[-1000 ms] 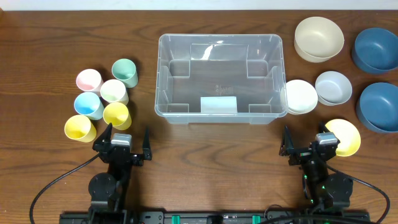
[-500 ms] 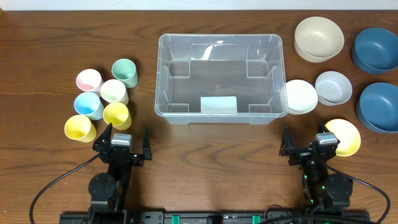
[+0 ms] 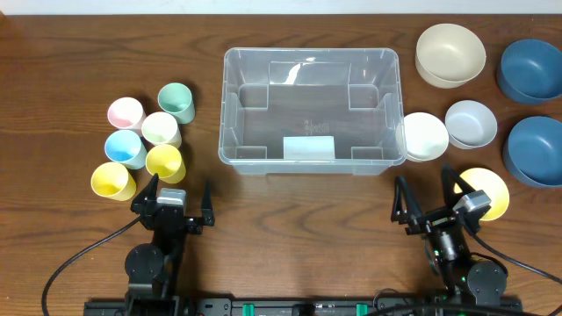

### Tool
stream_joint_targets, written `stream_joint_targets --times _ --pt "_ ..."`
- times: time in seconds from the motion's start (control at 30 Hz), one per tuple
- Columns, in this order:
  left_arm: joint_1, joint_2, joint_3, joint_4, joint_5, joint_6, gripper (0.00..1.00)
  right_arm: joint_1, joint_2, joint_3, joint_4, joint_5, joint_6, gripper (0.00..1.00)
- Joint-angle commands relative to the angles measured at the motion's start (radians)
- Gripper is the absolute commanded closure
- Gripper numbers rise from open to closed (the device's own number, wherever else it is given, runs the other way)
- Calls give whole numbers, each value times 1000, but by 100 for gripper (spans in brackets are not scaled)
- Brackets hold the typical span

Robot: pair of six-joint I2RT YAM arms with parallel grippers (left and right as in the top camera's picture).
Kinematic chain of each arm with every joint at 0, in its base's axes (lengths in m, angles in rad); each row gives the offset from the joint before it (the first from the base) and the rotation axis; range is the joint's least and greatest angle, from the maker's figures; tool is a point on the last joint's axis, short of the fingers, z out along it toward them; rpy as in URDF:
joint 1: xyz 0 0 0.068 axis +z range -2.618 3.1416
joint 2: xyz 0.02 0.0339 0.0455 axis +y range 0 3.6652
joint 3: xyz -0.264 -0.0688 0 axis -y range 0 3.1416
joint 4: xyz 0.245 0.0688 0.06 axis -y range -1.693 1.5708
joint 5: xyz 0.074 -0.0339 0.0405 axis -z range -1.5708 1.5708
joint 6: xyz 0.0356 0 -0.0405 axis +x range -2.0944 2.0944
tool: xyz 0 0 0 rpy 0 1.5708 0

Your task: Pack container

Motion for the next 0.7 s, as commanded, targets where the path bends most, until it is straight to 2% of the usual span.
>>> stream_joint_targets --times 0.0,0.17,0.3,0.47,0.67 --pt "5 -6 -14 -39 18 3 2 -4 -5 18 -12 -111 33 1" --pt "5 -6 -14 -39 18 3 2 -4 29 107 -70 -135 27 1" --pt "5 -6 -14 -39 18 3 2 -4 148 297 -196 -139 -40 1" --pt "5 -6 -14 -39 18 3 2 -5 465 683 -494 -138 -123 1" --pt "5 -6 -14 -39 18 3 2 -5 986 1312 -1050 -163 -274 1"
